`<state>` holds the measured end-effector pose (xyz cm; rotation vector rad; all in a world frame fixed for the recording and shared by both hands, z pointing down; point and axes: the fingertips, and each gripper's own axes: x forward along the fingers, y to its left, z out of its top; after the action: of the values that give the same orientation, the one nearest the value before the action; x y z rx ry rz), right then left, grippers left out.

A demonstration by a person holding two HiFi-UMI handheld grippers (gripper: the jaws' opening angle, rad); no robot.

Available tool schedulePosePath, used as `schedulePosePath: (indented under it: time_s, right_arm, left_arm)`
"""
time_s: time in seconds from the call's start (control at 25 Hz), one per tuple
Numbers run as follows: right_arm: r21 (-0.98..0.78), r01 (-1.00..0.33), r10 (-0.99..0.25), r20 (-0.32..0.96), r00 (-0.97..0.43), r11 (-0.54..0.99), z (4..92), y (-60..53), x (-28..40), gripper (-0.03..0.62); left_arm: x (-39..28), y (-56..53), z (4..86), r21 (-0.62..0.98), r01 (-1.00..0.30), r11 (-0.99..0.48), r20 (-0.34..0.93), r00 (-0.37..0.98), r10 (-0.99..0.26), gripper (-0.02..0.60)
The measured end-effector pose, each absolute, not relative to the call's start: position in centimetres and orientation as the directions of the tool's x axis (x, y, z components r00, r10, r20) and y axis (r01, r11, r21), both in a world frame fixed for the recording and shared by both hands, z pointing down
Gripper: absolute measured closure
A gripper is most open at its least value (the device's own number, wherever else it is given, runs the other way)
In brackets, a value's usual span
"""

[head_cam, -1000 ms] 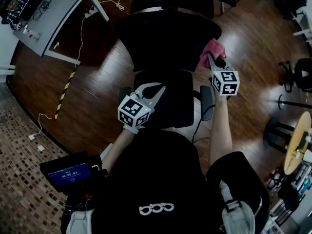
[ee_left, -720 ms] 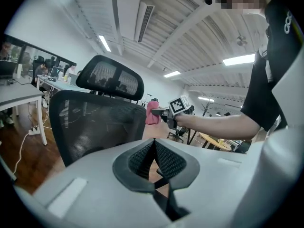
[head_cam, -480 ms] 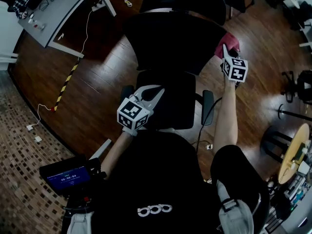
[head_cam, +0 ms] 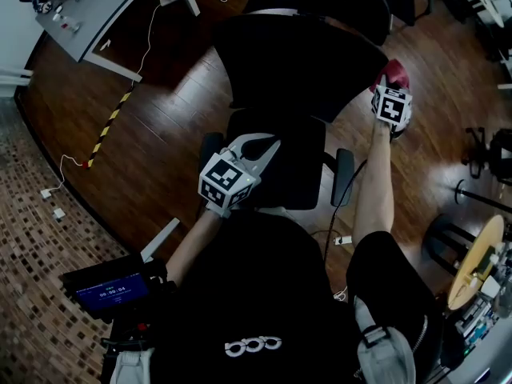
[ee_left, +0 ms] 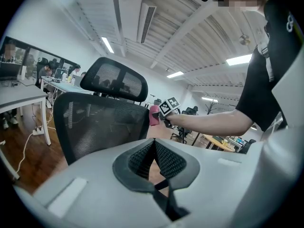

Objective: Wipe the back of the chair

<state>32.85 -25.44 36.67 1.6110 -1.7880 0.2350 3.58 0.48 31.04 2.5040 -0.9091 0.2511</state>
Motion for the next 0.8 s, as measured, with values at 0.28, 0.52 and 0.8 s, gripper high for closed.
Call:
schedulePosePath:
  time_s: [0.28,0.52,0.8]
  right_arm:
    - [0.32,-0.902,-0.802,0.595,-0.048,0.291,36.5,-27.3,27.5,0.551]
    - [0.326,-0.871,-0.792,0.601,-0.109,0.367,37.1,-28.2,23.1,0.551]
    - [0.323,-0.826,-0.771,0.607,-0.194,0.462,37.3,-28.1,16.8,0.551]
  left_arm:
    - [2.7,0.7,31.6,0.359,-0.664,-0.656,0.326,0.748,-0.578,0.588]
    - [1.0,0.6,32.3,0.37,-0.69,-0.622,0.335,0.724,-0.603,0.588]
    - [-1.1,0.8,32.4,0.38,-0.715,-0.587,0.313,0.697,-0.646,0.588]
